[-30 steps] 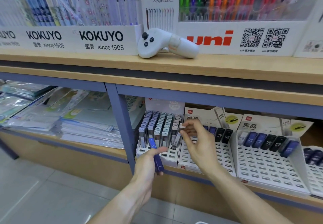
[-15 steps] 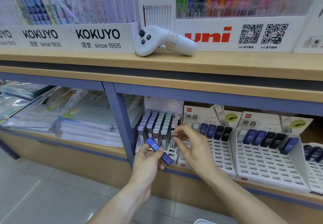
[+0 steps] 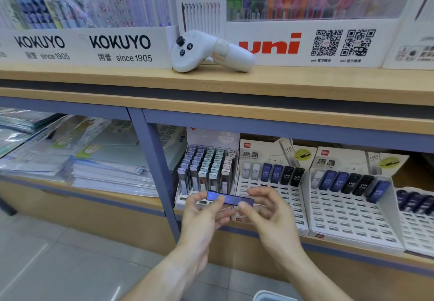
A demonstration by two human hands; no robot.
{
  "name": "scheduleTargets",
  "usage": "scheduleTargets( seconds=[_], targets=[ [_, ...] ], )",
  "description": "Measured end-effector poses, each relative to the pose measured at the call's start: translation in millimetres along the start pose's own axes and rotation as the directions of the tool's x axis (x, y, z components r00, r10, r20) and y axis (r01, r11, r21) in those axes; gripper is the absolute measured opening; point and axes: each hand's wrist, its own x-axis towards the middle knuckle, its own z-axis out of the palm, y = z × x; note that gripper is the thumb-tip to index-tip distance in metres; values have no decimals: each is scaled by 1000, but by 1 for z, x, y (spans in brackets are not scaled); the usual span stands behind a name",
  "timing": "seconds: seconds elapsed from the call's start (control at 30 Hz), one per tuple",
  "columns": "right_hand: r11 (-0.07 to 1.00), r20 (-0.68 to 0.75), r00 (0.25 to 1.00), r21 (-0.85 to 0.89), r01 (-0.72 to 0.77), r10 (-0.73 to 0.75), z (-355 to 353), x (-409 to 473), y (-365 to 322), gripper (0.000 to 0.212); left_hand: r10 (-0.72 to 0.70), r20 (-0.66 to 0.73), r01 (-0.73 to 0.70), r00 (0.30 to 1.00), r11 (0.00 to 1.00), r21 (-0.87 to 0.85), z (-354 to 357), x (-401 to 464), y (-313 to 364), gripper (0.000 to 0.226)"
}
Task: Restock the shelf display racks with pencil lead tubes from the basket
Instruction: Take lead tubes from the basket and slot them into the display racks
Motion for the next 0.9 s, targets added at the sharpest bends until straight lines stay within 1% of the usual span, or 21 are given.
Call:
scheduleTargets(
  seconds=[0.07,0.17,0.3,0.43,0.57,0.67,0.73,0.8,0.9],
  targets=[
    [996,-79,996,89,-23,30,-10,-3,-1,24,-48,73,47,996,999,23,8,-4,-6,27],
    [983,-156,984,173,-58,85,-22,2,-6,32,-81,167,67,983,994,92,20,-10,-11,17],
    [971,-198,974,229,-65,112,-32,10,-16,29,-104,182,66,978,977,204,31,-10,-19,14],
    [969,-212,970,238,-65,117,-39,16,-25,28,-118,209,51,971,952,300,37,-6,-25,19],
    [976,-219,969,210,-64,111,-43,18,-27,30,-127,245,41,961,944,328,40,-3,-27,20],
    [978,-226,969,201,-57,103,-47,22,-24,31,-117,244,48,963,961,274,43,2,-27,18],
    [987,-230,970,154,-47,82,-49,24,-22,31,-116,237,51,964,963,264,44,5,-27,18],
    [995,-256,966,96,1,24,-51,28,-21,30,-111,213,43,971,953,299,45,7,-31,20],
    [990,-306,942,-42,132,-139,-59,42,-21,28,-62,159,-8,985,916,401,46,12,-38,33]
  ],
)
